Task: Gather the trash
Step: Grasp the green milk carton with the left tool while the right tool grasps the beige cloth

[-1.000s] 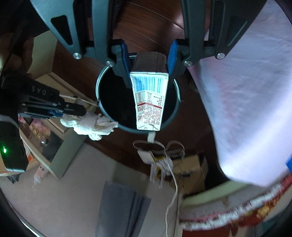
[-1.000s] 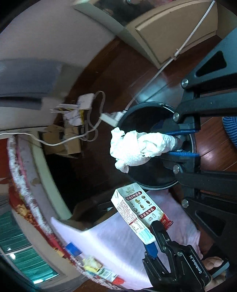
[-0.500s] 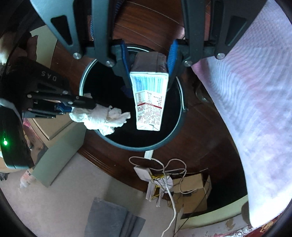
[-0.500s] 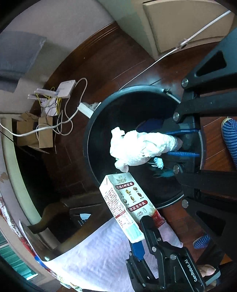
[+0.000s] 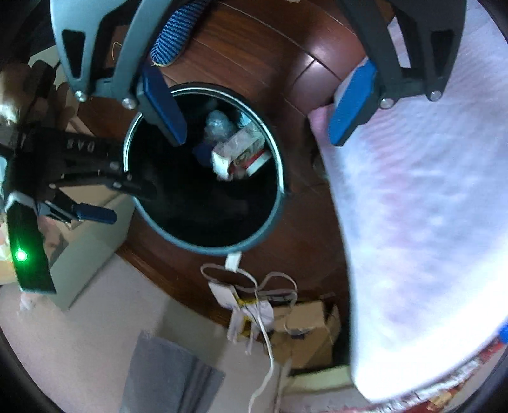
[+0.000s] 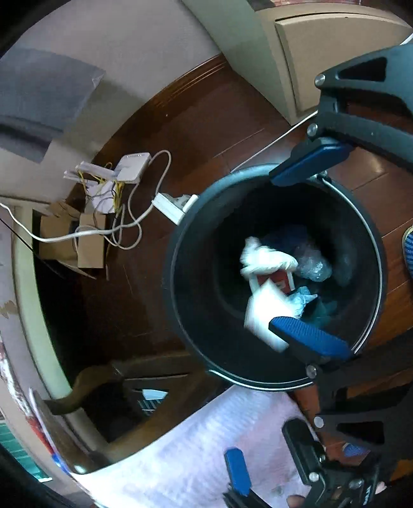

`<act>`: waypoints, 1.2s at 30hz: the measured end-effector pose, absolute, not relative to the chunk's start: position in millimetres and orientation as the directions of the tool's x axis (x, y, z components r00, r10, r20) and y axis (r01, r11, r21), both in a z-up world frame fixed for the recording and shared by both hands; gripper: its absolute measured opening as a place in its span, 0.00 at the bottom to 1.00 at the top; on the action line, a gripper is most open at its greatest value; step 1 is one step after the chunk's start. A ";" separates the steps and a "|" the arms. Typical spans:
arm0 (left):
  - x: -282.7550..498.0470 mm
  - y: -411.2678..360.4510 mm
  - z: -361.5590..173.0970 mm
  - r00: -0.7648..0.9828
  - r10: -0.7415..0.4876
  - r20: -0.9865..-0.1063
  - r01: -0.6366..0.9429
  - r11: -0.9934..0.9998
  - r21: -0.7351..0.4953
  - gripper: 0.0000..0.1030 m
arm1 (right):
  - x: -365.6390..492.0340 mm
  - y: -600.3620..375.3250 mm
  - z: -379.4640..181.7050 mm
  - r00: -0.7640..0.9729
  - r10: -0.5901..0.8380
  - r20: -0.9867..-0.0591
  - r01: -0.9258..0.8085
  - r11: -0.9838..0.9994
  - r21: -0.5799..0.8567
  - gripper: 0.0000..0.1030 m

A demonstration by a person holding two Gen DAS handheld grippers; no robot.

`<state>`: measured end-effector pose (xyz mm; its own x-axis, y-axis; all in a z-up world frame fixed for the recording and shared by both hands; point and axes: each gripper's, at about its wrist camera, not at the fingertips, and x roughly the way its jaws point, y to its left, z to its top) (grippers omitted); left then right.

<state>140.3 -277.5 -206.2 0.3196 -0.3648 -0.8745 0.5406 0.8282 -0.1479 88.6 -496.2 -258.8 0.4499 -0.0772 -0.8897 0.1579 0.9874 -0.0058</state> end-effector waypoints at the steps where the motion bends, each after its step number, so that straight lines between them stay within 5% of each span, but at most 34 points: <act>1: 137.9 -272.5 -198.0 0.345 -0.362 -0.866 0.536 0.833 -0.135 0.90 | 88.0 -495.4 -249.6 0.467 -0.074 -0.881 0.163 0.987 0.003 0.83; 14: 126.2 -140.2 -77.5 0.688 -0.257 -0.679 0.286 0.955 -0.072 0.93 | 94.0 -395.8 -114.2 0.720 -0.026 -0.693 0.035 0.999 -0.001 1.00; 25: 133.8 -12.4 -69.7 0.765 -0.046 -0.642 0.029 0.999 -0.036 0.89 | 141.5 -255.2 -83.6 0.723 0.169 -0.670 -0.194 0.980 0.038 1.00; 36: 216.1 23.6 -93.9 0.741 -0.014 -0.672 -0.063 0.994 -0.090 0.73 | 227.6 -184.8 -95.1 0.697 0.191 -0.691 -0.285 0.958 -0.023 0.98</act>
